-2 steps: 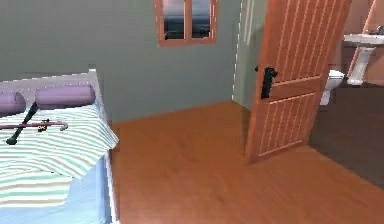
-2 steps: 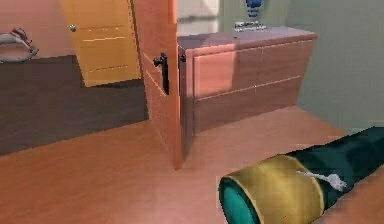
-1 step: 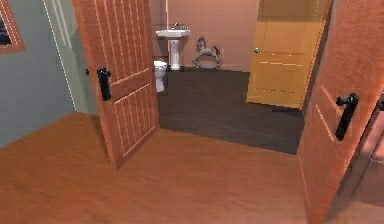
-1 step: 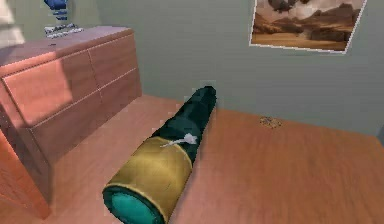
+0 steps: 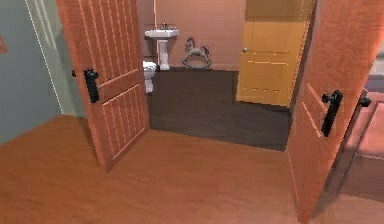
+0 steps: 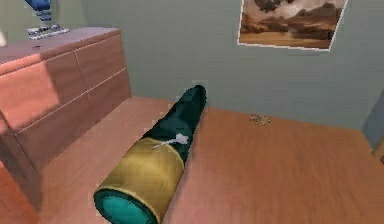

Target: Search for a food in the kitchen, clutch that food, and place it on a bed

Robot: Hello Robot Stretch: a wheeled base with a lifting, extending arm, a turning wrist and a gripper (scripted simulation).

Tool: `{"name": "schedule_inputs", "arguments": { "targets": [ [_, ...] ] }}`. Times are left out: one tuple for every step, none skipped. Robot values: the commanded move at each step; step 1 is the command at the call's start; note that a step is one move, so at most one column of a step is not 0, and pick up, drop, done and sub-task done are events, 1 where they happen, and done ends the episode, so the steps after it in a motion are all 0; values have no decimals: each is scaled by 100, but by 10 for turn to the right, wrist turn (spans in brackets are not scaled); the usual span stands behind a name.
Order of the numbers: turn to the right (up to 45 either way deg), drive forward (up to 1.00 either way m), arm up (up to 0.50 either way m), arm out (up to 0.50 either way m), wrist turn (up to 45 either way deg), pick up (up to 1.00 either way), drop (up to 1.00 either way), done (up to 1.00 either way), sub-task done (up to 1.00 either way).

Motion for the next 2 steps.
{"name": "schedule_inputs", "arguments": {
  "targets": [
    [0,100,0,0,0,0,0,0,0],
    [0,100,0,0,0,0,0,0,0]
  ]
}}
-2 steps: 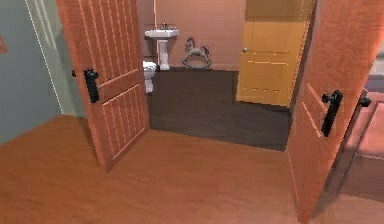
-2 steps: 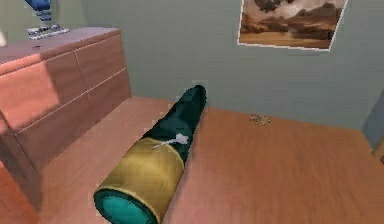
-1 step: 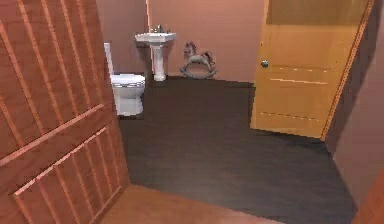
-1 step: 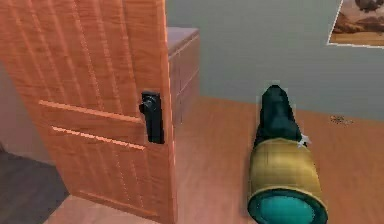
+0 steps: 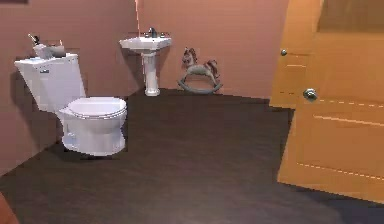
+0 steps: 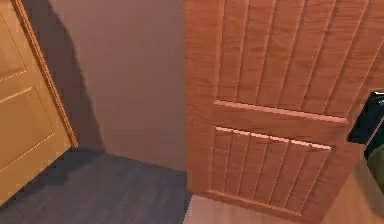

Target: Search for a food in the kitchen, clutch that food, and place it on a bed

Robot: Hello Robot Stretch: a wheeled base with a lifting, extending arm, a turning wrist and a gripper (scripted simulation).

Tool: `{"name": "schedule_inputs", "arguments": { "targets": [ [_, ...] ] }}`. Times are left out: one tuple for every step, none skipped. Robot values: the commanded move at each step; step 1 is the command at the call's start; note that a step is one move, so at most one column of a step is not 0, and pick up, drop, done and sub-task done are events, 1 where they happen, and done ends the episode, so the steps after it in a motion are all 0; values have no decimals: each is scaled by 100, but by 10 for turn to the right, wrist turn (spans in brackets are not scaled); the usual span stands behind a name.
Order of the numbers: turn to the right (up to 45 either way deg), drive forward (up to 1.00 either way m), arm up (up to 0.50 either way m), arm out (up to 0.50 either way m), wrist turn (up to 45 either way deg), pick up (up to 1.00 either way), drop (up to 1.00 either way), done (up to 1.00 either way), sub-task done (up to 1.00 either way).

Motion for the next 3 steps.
{"name": "schedule_inputs", "arguments": {
  "targets": [
    [0,100,0,0,0,0,0,0,0],
    [90,0,0,0,0,0,0,0,0],
    [0,45,0,0,0,0,0,0,0]
  ]
}}
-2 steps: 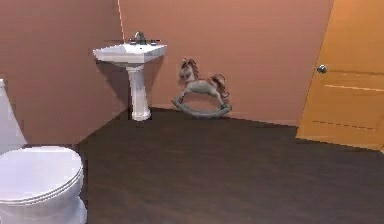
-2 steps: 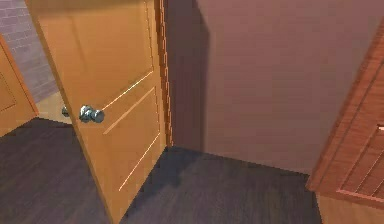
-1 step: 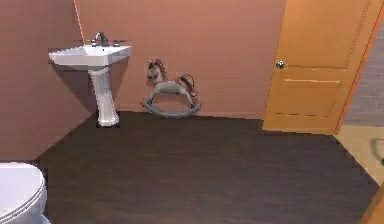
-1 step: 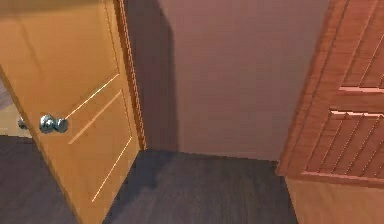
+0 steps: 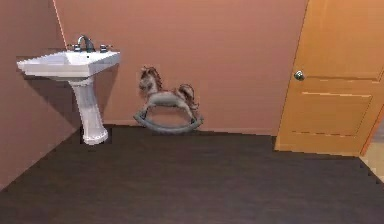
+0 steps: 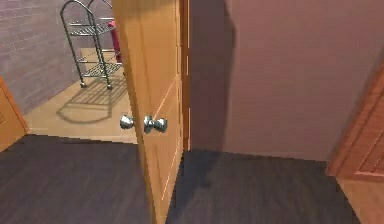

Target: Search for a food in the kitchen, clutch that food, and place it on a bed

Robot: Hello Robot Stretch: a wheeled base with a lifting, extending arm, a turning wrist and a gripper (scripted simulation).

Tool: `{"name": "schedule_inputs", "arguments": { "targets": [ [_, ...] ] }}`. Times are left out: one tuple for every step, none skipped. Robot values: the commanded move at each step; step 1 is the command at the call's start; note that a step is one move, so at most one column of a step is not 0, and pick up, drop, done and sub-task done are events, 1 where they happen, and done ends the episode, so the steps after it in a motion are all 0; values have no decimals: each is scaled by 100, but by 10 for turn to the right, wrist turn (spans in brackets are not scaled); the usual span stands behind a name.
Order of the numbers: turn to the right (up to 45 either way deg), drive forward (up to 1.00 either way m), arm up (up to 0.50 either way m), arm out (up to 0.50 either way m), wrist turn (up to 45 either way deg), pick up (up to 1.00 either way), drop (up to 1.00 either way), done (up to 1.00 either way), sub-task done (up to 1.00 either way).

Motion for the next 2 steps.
{"name": "schedule_inputs", "arguments": {
  "targets": [
    [390,0,0,0,0,0,0,0,0],
    [0,65,0,0,0,0,0,0,0]
  ]
}}
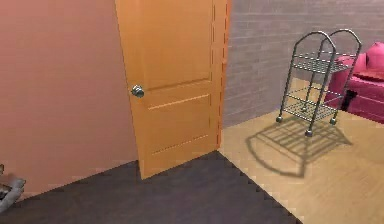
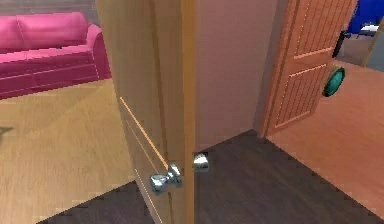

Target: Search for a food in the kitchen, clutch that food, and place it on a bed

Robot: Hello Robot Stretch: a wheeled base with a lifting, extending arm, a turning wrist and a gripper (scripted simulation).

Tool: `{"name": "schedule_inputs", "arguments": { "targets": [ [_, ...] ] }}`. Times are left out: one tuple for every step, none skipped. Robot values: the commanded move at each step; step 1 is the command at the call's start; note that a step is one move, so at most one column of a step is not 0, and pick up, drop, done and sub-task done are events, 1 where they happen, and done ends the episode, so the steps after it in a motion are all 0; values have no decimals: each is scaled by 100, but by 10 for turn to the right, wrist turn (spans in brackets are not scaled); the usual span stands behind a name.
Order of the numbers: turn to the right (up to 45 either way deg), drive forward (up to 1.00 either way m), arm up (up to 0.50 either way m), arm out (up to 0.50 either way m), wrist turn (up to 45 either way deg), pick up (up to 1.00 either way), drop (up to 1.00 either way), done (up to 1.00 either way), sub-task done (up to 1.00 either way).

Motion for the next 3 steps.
{"name": "schedule_inputs", "arguments": {
  "targets": [
    [-90,0,0,0,0,0,0,0,0],
    [0,40,0,0,0,0,0,0,0],
    [450,0,0,0,0,0,0,0,0]
  ]
}}
